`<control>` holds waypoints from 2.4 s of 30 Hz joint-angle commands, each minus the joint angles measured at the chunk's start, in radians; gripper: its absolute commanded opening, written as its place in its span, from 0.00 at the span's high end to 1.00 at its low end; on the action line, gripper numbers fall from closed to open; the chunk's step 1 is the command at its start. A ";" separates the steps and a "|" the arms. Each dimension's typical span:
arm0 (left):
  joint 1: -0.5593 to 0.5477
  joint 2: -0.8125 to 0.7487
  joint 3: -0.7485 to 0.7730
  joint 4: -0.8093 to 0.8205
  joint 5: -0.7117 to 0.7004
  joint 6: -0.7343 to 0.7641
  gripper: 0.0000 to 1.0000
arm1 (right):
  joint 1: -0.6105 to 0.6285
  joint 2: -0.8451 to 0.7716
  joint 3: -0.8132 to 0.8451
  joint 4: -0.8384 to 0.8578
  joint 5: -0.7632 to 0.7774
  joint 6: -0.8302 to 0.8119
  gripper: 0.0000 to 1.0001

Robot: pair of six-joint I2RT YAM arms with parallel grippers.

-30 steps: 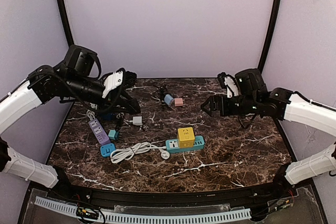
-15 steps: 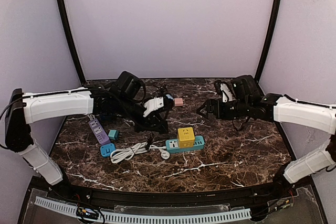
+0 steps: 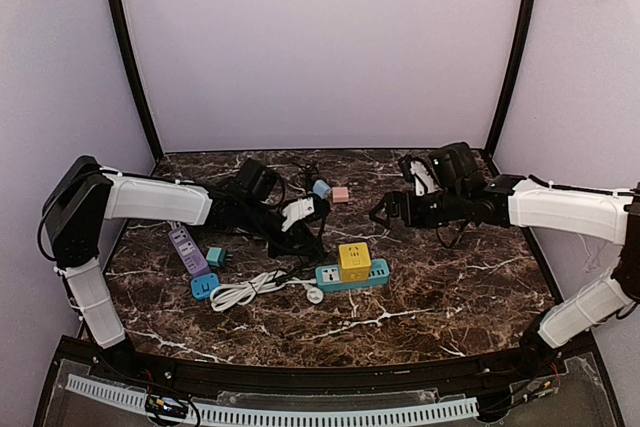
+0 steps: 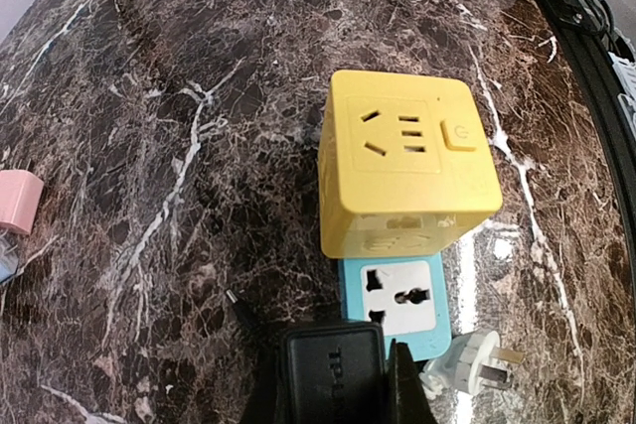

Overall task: Insert the plug
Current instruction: Insert the plug into the socket.

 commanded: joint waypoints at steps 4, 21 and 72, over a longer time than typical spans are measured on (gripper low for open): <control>0.071 0.033 0.071 0.104 0.022 -0.001 0.99 | -0.004 0.062 0.102 -0.037 0.069 -0.115 0.01; -0.063 0.020 -0.063 0.100 -0.026 -0.032 0.99 | -0.004 0.068 0.131 -0.097 0.087 -0.078 0.01; -0.197 0.003 -0.081 0.120 -0.215 -0.218 1.00 | -0.002 -0.190 -0.129 -0.055 0.143 0.008 0.01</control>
